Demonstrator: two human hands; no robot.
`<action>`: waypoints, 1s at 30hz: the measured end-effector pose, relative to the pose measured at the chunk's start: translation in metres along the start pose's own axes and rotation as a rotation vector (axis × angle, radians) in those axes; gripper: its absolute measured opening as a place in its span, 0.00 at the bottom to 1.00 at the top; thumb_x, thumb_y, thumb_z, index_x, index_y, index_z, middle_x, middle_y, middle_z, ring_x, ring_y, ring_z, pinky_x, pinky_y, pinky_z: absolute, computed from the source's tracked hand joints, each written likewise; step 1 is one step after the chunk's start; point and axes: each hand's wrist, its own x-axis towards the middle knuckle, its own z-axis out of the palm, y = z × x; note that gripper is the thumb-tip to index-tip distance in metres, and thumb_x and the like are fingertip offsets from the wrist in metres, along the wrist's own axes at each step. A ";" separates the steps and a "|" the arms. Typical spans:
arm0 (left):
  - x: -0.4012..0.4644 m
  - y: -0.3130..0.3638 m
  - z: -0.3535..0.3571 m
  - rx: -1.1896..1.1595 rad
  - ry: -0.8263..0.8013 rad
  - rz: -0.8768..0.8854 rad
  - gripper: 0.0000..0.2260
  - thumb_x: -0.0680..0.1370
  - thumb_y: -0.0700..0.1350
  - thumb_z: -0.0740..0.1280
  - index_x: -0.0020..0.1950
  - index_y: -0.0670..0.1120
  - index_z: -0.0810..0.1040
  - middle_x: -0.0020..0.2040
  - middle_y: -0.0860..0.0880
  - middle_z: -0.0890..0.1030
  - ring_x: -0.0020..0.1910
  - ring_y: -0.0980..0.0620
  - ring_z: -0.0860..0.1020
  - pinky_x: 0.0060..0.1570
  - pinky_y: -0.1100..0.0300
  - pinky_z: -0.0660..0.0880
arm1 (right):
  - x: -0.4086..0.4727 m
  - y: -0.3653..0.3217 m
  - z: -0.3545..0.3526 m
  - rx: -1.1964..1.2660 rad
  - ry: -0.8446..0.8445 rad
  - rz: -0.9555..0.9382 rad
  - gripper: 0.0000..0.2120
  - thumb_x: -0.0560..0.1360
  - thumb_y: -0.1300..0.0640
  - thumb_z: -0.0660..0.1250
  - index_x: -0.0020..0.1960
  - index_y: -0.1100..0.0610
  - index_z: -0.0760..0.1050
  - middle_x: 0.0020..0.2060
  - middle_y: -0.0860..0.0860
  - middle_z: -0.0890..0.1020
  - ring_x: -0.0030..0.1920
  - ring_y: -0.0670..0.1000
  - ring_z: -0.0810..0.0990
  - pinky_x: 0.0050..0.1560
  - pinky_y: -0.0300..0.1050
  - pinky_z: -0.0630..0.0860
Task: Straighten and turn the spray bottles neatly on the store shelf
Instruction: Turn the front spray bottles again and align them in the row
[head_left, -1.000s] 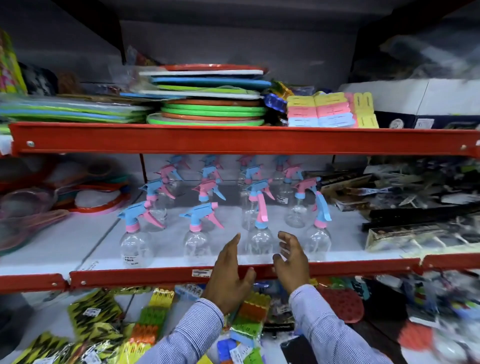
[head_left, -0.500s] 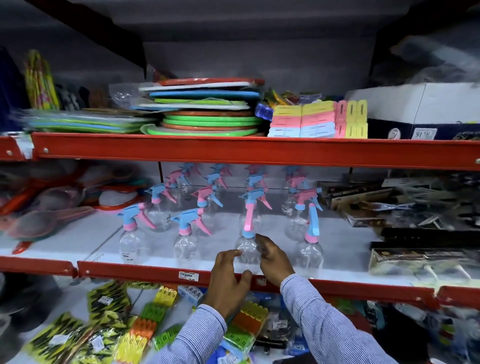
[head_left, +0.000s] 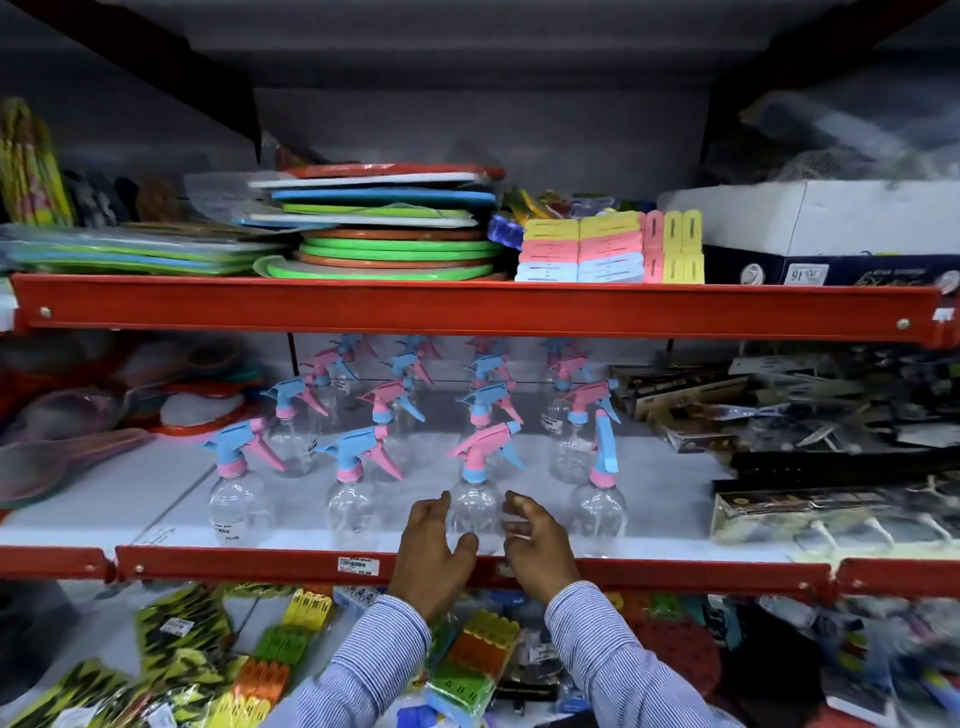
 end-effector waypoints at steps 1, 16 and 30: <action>0.002 0.000 0.000 0.001 -0.005 0.001 0.27 0.75 0.44 0.65 0.73 0.41 0.62 0.69 0.43 0.68 0.65 0.43 0.72 0.67 0.49 0.70 | 0.000 0.001 0.001 -0.006 0.006 0.000 0.27 0.71 0.73 0.58 0.67 0.56 0.69 0.59 0.50 0.77 0.55 0.51 0.78 0.56 0.46 0.78; 0.010 -0.007 0.001 0.013 -0.033 0.003 0.28 0.75 0.45 0.65 0.74 0.43 0.61 0.70 0.44 0.67 0.65 0.44 0.72 0.67 0.51 0.69 | -0.003 0.003 0.001 -0.043 0.039 -0.017 0.26 0.70 0.72 0.60 0.64 0.55 0.72 0.59 0.52 0.77 0.55 0.50 0.79 0.51 0.47 0.81; 0.005 -0.005 0.001 0.024 -0.005 0.013 0.30 0.74 0.46 0.65 0.74 0.43 0.60 0.69 0.45 0.67 0.66 0.45 0.71 0.66 0.49 0.71 | -0.008 0.004 -0.001 -0.017 0.060 -0.067 0.26 0.70 0.73 0.59 0.63 0.53 0.73 0.58 0.51 0.78 0.54 0.46 0.79 0.47 0.29 0.77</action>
